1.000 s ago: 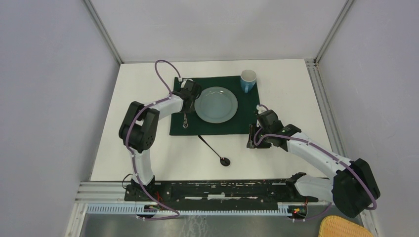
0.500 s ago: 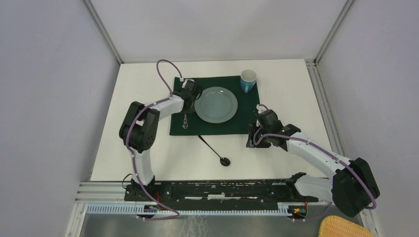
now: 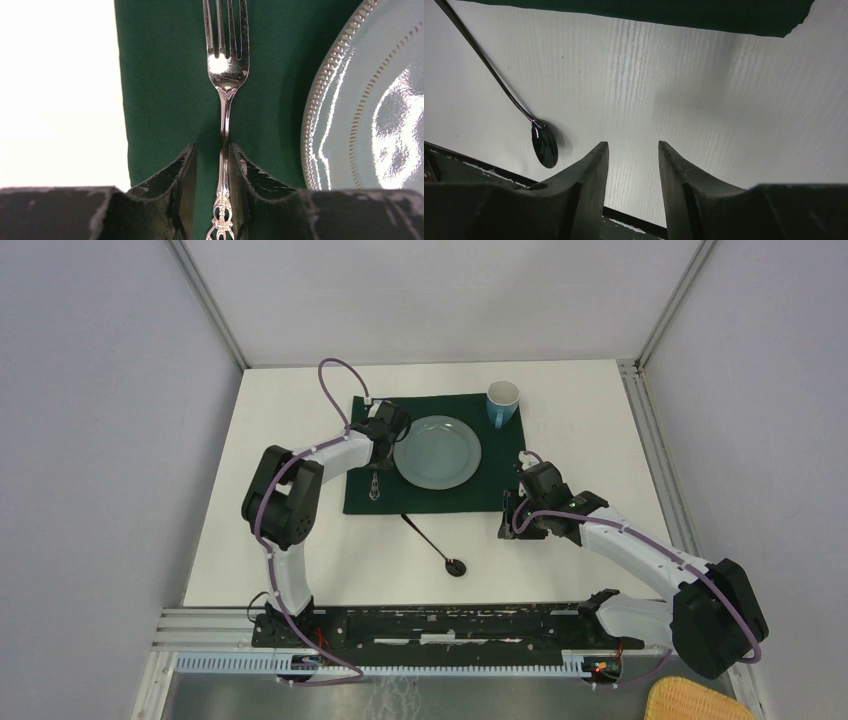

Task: Set the dinner table for one person
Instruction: Place the fork on the napkin.

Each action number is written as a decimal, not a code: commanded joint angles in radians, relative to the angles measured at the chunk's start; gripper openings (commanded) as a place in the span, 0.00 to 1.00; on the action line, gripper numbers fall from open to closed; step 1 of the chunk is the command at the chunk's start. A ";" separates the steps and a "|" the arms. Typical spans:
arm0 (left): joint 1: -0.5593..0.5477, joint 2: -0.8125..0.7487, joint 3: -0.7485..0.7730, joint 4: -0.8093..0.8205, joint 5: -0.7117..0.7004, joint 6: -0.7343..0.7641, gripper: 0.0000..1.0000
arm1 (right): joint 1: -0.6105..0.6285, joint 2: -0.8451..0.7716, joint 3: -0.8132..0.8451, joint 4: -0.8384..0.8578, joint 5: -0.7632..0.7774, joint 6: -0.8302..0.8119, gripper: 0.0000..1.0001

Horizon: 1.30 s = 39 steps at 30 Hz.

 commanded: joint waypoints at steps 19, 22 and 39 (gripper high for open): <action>-0.005 -0.189 0.233 -0.135 -0.157 -0.060 0.42 | -0.004 -0.039 0.006 0.011 -0.028 0.013 0.47; -0.006 -0.224 0.255 -0.182 -0.140 -0.094 0.42 | -0.004 -0.022 0.013 0.031 -0.072 0.019 0.47; -0.006 -0.387 0.087 -0.178 -0.051 -0.104 0.41 | 0.216 0.044 0.020 0.139 -0.045 0.198 0.44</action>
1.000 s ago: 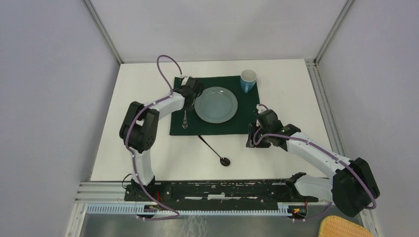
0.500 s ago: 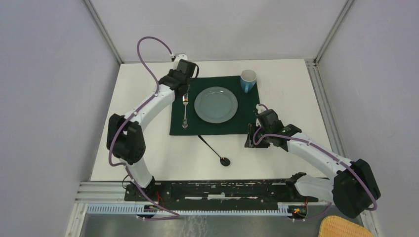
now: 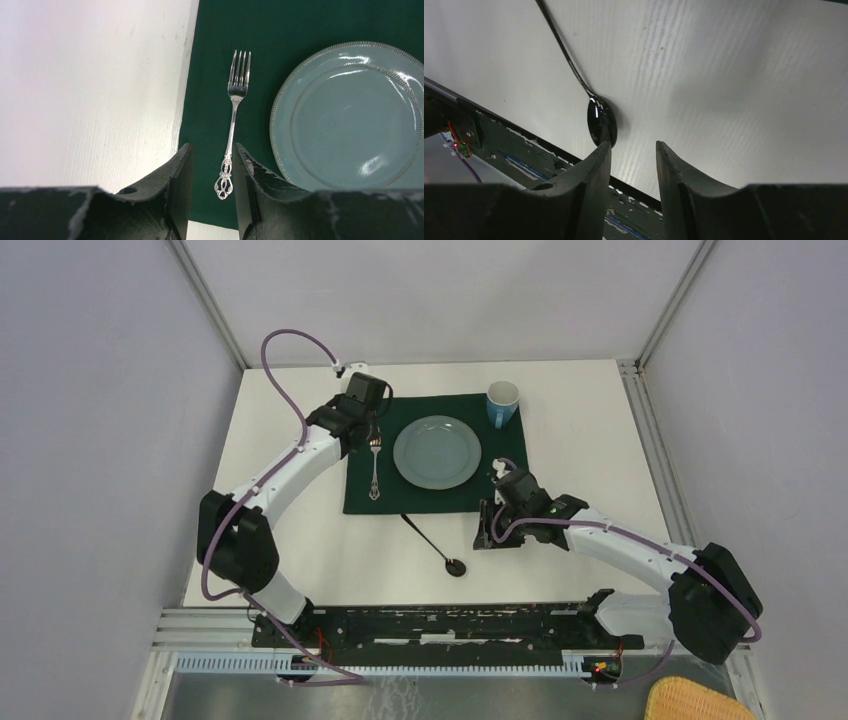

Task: Set the dinner table for one person
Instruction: Place the fork on the napkin, then adjust the fork at the center of the board.

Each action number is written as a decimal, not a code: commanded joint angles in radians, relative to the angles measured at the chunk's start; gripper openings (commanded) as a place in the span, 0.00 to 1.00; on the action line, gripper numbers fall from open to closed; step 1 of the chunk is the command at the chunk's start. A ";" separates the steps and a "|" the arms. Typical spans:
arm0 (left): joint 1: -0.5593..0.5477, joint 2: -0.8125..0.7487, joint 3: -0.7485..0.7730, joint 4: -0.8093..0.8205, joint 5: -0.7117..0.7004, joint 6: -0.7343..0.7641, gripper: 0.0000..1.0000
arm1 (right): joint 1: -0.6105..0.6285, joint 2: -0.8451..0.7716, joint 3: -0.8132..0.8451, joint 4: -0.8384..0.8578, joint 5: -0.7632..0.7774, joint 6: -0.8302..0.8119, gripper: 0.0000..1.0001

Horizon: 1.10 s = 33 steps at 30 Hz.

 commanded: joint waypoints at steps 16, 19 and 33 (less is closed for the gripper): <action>0.000 -0.072 -0.016 0.026 0.070 0.024 0.41 | 0.232 -0.127 -0.148 0.148 0.207 0.308 0.44; 0.000 -0.070 -0.008 0.025 0.077 0.024 0.41 | 0.255 -0.118 -0.163 0.186 0.216 0.317 0.44; 0.000 -0.066 -0.024 0.012 0.094 0.011 0.41 | 0.276 -0.063 -0.243 0.363 0.220 0.337 0.44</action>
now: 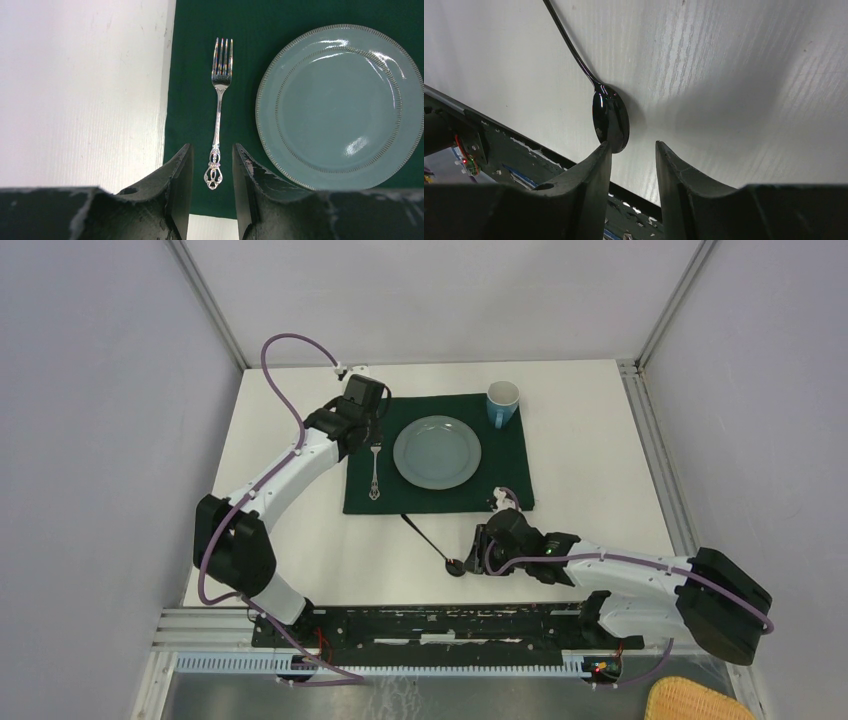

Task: Set the dinner table for one person
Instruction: Adjust the fork at the center of the board.

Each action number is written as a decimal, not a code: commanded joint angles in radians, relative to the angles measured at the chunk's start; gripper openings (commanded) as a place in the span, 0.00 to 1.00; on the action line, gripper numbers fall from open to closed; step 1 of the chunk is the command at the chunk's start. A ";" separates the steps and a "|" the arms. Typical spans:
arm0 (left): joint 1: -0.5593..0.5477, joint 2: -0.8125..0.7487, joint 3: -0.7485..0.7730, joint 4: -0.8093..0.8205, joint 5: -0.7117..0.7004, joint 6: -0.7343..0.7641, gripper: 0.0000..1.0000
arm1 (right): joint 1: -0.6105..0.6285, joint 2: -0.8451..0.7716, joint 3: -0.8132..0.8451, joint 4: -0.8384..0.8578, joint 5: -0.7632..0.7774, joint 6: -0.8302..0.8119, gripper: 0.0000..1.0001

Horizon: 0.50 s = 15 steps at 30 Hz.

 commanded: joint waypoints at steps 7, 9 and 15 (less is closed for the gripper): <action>0.000 -0.041 0.008 0.005 0.000 0.013 0.41 | 0.009 0.043 -0.007 0.111 0.010 0.022 0.43; 0.000 -0.042 0.009 0.005 -0.001 0.015 0.41 | 0.010 0.047 -0.008 0.117 0.010 0.026 0.43; 0.000 -0.043 0.006 0.002 -0.003 0.012 0.41 | 0.015 0.053 -0.009 0.125 0.012 0.031 0.42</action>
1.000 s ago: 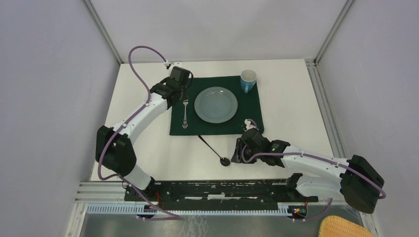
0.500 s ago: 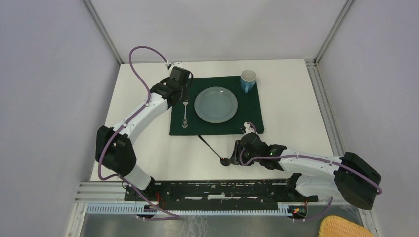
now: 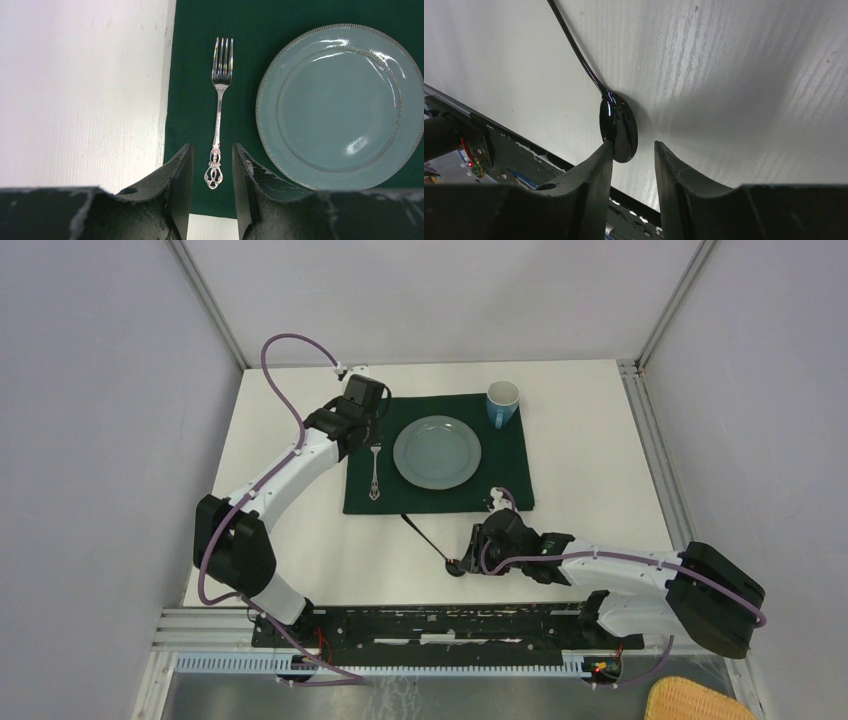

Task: Set the dinner table for one person
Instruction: Adjust the fork at the center of the board.

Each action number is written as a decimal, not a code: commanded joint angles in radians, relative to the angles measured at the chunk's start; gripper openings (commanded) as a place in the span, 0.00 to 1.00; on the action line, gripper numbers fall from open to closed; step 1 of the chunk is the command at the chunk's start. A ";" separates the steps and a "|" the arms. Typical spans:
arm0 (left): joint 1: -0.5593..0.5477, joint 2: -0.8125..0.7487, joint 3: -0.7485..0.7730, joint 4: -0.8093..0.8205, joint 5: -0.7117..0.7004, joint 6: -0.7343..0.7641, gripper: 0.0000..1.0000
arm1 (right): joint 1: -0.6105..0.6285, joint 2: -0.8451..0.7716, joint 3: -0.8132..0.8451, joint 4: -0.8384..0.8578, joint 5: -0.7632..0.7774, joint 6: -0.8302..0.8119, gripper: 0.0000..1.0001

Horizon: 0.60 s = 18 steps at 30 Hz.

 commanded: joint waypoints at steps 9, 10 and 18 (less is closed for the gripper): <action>0.000 -0.047 -0.001 0.002 -0.009 0.009 0.41 | 0.014 0.032 0.008 0.070 0.005 0.017 0.40; -0.001 -0.048 -0.002 0.002 -0.009 0.009 0.41 | 0.015 0.033 0.011 0.071 0.005 0.017 0.39; -0.001 -0.050 -0.004 0.001 -0.013 0.007 0.41 | 0.019 0.037 0.018 0.069 0.003 0.018 0.28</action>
